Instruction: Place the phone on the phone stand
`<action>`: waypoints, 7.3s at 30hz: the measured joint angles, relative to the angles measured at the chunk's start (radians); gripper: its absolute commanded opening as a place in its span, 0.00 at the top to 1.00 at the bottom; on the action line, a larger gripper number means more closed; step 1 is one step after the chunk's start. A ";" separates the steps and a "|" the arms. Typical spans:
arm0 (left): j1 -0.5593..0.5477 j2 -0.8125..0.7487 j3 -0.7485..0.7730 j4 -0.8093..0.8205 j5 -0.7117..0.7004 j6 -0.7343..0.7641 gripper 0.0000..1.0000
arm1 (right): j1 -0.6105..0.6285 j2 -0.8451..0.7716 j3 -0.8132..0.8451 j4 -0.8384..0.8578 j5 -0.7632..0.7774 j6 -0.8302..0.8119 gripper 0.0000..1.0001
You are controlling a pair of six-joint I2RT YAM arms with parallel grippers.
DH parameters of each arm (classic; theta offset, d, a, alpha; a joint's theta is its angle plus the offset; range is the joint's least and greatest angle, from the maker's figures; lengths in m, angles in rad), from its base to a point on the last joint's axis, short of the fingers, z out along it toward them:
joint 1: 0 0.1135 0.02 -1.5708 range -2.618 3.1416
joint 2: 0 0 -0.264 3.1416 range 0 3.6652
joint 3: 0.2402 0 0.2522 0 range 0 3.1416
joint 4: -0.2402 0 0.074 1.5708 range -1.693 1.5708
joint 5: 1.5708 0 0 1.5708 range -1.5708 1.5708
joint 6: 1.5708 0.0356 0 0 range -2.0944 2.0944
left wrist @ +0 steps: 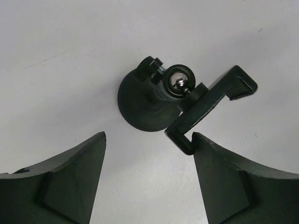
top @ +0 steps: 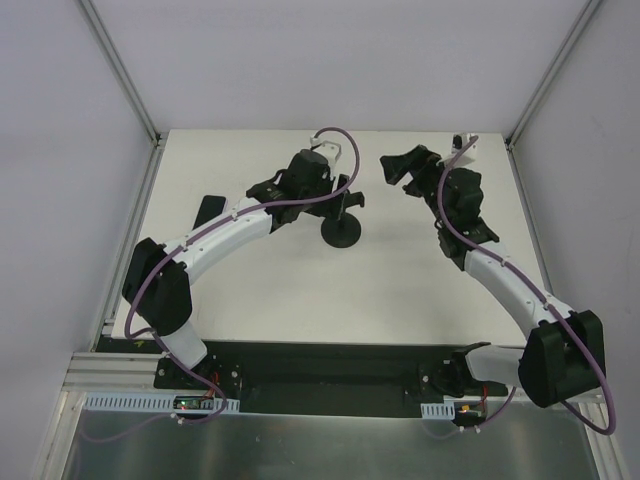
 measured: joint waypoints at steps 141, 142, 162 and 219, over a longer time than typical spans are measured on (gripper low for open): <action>0.607 0.206 0.260 -0.465 0.249 0.021 1.00 | 0.250 0.176 0.520 -0.523 0.074 -0.243 0.04; 0.596 0.173 0.261 -0.465 0.265 0.016 1.00 | 0.256 0.185 0.530 -0.534 0.079 -0.232 0.04; 0.357 -0.158 0.179 -0.414 0.410 -0.013 1.00 | 0.324 0.381 0.661 -0.610 -0.021 0.050 0.27; 0.308 -0.418 -0.070 -0.010 0.638 -0.004 0.19 | 0.166 0.207 0.352 -0.247 -0.385 0.004 0.99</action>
